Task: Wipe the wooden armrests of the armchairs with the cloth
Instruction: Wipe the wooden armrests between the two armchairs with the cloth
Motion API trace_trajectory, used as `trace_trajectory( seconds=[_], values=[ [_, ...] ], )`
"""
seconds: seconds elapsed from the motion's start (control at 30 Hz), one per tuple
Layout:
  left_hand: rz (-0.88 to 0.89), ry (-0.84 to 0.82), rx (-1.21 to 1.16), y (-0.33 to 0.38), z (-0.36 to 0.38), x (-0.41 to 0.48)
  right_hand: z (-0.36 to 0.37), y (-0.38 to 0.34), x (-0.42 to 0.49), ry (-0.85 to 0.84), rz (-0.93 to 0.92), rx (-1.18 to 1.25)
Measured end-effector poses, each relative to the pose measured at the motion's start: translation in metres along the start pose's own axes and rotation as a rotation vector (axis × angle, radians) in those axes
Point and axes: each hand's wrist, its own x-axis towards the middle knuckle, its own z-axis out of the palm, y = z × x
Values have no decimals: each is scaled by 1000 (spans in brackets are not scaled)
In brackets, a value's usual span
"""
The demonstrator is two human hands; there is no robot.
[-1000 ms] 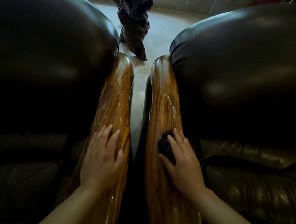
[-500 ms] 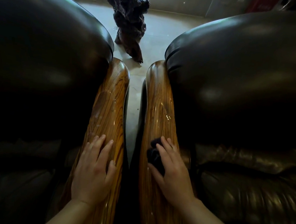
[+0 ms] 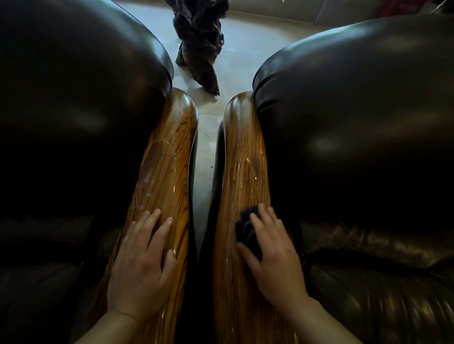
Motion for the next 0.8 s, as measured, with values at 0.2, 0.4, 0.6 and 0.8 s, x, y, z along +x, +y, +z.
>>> trace_trajectory(
  seconds=[0.2, 0.4, 0.6, 0.8],
  values=[
    [0, -5, 7, -1, 1, 0, -2, -7, 109, 111, 306, 91],
    [-6, -27, 22, 2, -2, 0, 7, -15, 78, 88, 23, -28],
    [-12, -22, 13, 2, -3, 1, -5, 24, 64, 52, 84, -44],
    [1, -4, 22, 2, -1, 1, 6, -6, 157, 118, 153, -47]
  ],
)
